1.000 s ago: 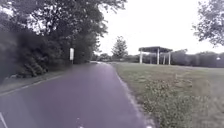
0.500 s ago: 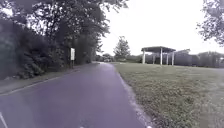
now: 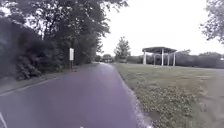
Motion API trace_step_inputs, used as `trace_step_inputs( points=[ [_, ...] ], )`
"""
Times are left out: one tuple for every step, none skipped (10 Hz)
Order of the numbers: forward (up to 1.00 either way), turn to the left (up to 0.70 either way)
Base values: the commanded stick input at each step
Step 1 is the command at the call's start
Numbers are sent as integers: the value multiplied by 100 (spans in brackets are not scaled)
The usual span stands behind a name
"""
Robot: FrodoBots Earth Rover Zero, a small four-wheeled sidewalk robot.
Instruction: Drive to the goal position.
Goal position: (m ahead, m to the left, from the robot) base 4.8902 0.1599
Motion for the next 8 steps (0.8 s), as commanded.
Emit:
trace_step_inputs(
  points=[
    [70, 0],
    [70, 0],
    [70, 0],
    [70, 0],
    [70, 0],
    [70, 0],
    [70, 0],
    [70, 0]
  ],
)
